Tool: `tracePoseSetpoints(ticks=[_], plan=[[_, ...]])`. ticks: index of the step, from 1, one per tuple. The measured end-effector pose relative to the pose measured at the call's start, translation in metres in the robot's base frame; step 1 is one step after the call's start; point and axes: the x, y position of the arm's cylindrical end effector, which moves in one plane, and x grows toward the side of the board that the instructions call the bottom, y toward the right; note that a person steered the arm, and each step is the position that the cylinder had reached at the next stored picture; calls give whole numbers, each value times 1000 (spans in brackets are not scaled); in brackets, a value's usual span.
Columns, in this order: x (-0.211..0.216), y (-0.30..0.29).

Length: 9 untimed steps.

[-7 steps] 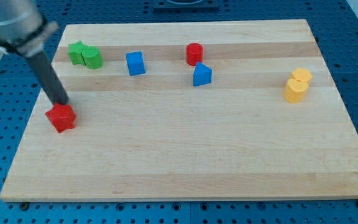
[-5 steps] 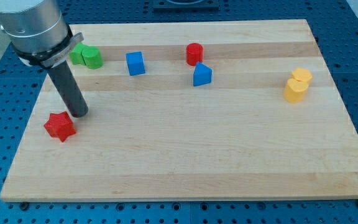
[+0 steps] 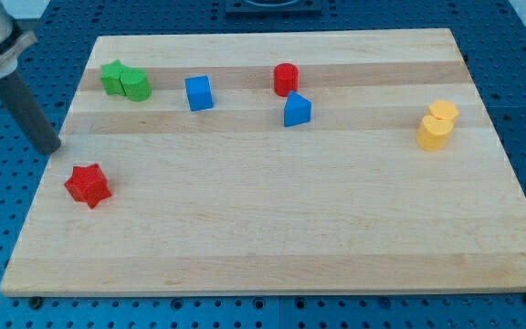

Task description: Move the red star to the right side of the board

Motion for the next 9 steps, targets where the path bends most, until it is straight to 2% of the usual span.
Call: tracePoseSetpoints(ticks=[1, 2, 9], plan=[[49, 0], [49, 1], [49, 313]])
